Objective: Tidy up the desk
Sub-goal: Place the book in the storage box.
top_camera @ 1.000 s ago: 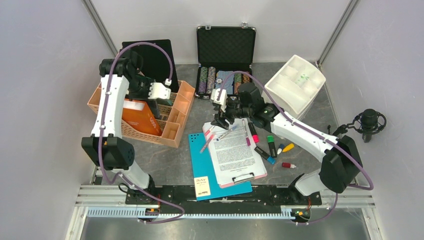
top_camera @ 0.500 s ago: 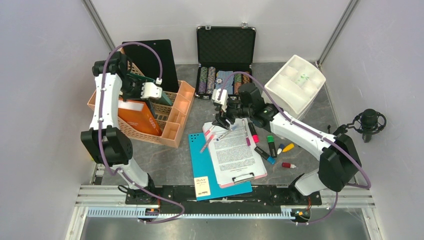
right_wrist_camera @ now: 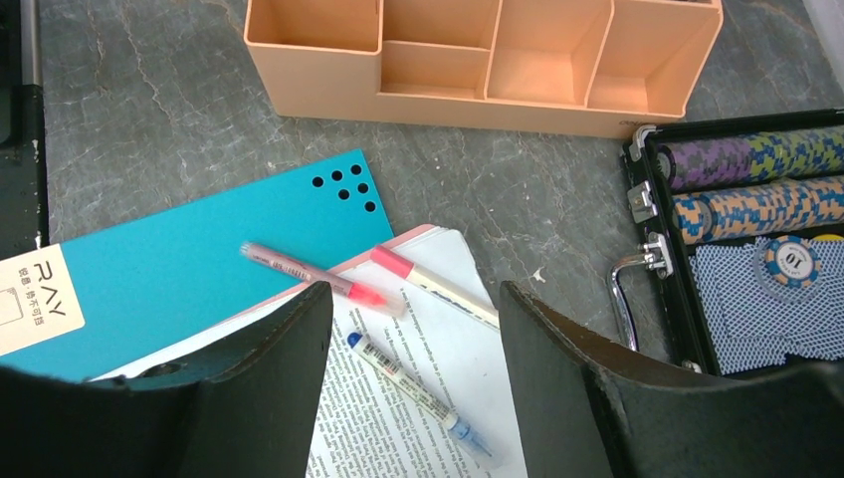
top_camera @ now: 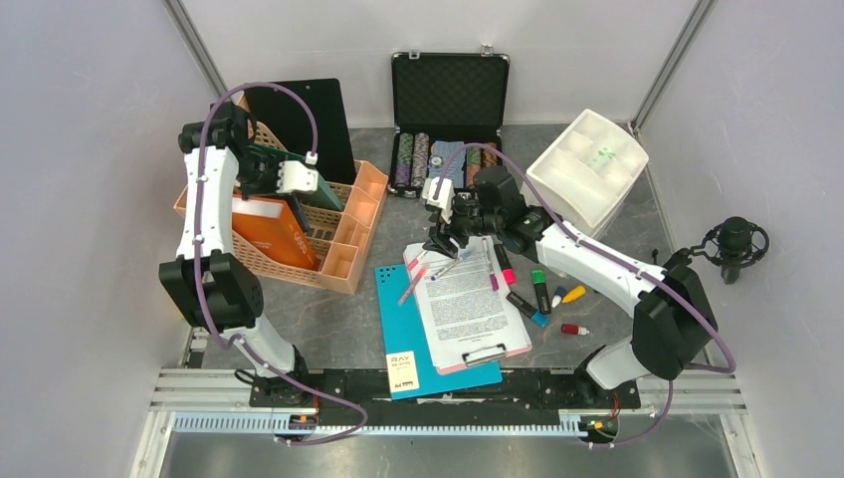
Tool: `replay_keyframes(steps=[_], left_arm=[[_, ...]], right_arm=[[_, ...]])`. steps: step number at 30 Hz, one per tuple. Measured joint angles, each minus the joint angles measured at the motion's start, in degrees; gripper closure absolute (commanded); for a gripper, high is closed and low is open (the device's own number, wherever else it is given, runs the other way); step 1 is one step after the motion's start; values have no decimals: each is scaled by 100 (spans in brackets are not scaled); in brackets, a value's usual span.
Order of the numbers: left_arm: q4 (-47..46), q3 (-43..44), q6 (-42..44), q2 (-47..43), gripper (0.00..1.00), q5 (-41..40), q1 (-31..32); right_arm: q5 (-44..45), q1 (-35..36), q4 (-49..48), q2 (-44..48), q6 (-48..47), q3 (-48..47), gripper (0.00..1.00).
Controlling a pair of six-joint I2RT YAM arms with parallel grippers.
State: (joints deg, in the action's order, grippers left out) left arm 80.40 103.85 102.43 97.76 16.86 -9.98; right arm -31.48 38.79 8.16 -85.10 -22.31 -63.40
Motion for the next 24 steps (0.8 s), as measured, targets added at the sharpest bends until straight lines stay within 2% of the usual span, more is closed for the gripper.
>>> replay_keyframes(steps=[10,24], left_arm=[[-205,-11,0,-9,51,-153,-11],[-291,85,-7,-20,49,-166,-52]], right_arm=[[2,-31,0,-13,2,52,32],[2,-35,4,-15,13,66,32]])
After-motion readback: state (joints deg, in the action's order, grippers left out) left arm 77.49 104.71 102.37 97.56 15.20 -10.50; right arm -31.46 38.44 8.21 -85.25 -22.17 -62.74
